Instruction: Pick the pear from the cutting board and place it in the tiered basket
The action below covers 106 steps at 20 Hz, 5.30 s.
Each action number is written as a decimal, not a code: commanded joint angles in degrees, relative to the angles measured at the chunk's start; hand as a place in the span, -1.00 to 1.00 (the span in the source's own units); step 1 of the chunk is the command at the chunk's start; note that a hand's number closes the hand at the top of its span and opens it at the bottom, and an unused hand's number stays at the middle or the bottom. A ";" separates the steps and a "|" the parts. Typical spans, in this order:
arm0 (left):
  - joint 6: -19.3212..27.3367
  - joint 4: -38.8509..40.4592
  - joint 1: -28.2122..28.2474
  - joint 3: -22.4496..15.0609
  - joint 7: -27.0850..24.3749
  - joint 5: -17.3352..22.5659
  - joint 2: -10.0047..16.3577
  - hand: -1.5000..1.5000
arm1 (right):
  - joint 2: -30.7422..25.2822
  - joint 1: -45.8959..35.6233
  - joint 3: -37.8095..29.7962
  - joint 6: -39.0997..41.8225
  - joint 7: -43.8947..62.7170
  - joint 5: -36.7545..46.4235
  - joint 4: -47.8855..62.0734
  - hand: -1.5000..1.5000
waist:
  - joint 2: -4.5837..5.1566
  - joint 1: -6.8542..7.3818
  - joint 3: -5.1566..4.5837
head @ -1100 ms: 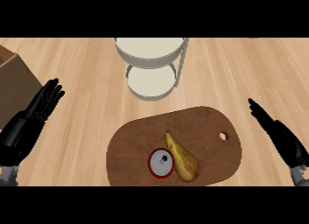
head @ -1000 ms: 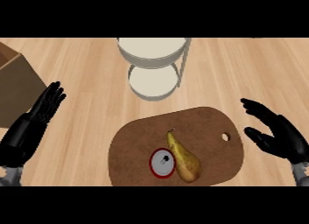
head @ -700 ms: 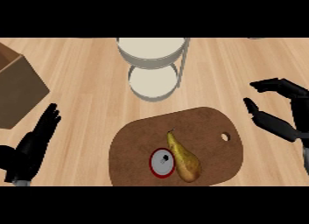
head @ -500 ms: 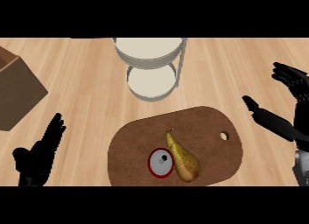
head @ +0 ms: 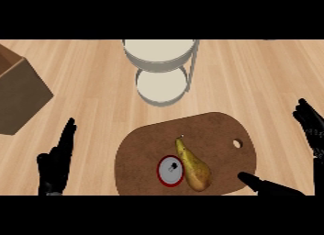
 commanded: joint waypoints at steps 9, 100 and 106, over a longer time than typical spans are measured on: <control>0.60 2.71 0.63 -1.41 1.16 -1.44 -1.59 0.00 | -19.06 5.13 9.28 17.27 33.30 26.73 -14.61 -1.00 | 0.46 0.58 -0.73; -5.58 3.96 -1.18 5.28 3.28 -8.20 -6.86 0.00 | 25.12 -21.06 16.71 36.24 63.34 52.23 24.90 1.00 | 0.57 1.39 -0.11; -6.12 3.16 0.19 5.24 3.59 -7.50 -7.18 0.00 | 25.11 -23.35 16.90 30.09 67.68 55.60 9.78 1.00 | 0.12 0.69 -0.16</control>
